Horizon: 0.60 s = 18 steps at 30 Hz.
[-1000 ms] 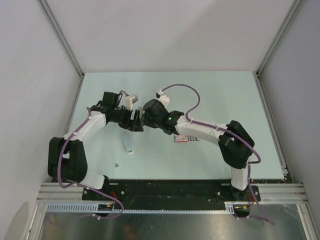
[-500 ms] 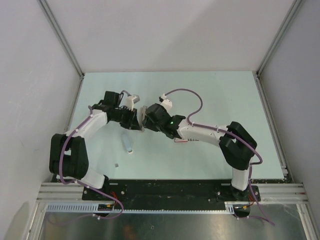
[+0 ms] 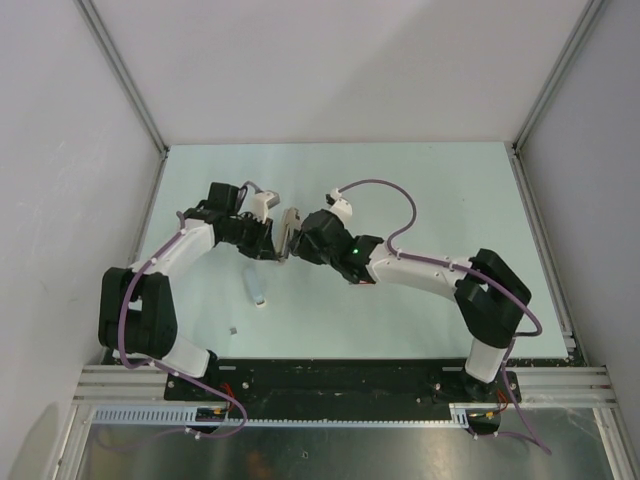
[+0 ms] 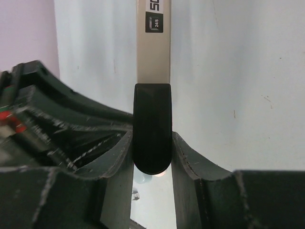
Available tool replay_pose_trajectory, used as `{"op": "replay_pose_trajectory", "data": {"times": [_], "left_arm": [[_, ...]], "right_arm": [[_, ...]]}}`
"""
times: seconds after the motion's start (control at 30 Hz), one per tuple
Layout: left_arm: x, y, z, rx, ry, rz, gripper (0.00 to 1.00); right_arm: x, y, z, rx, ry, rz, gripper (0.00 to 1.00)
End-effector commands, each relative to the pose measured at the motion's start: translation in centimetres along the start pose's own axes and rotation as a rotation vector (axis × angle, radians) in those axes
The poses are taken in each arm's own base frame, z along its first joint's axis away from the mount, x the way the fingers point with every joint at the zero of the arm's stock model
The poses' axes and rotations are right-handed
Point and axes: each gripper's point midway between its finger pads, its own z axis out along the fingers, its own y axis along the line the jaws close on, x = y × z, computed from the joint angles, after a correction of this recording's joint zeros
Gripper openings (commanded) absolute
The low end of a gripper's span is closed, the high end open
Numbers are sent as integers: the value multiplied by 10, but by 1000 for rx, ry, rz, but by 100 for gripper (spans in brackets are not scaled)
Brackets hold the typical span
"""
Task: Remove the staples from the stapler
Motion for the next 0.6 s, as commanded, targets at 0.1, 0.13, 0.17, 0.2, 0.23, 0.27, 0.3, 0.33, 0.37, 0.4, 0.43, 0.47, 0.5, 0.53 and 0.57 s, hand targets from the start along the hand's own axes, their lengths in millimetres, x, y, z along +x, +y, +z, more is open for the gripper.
{"op": "replay_pose_trajectory", "data": {"times": [0.1,0.13,0.17,0.2,0.23,0.27,0.3,0.33,0.37,0.4,0.43,0.47,0.5,0.53,0.57], "left_arm": [[-40,30,-17,-173,-82,218,0],[-42,35,-18,-197,-83,233,0],[-44,38,-20,-219,-85,250,0],[-46,42,-22,-241,-88,267,0],[-48,45,-24,-260,-93,284,0],[-51,47,-26,-279,-98,303,0],[-53,50,-28,-299,-102,324,0],[-55,53,-30,-325,-103,349,0],[-58,56,-33,-350,-106,374,0],[-60,58,-34,-376,-107,398,0],[-62,60,-36,-402,-110,423,0],[-65,62,-38,-428,-115,449,0],[-67,63,-39,-455,-117,479,0],[-69,63,-39,-477,-119,509,0],[-71,63,-40,-501,-123,542,0]], "right_arm": [[-21,50,-47,-195,-31,2,0],[-20,49,-49,-196,-25,-4,0],[-17,45,-50,-196,-15,-15,0],[-15,43,-52,-197,-6,-27,0],[-12,40,-54,-199,3,-42,0],[-10,37,-56,-202,11,-63,0],[-7,34,-58,-200,16,-83,0],[-6,29,-61,-199,17,-102,0],[-5,27,-63,-208,13,-119,0],[-6,24,-67,-217,7,-132,0],[-6,20,-71,-224,0,-144,0],[-6,15,-75,-229,-6,-156,0],[-6,10,-79,-236,-13,-168,0],[-5,5,-84,-245,-18,-181,0],[-4,1,-88,-257,-22,-193,0]]}}
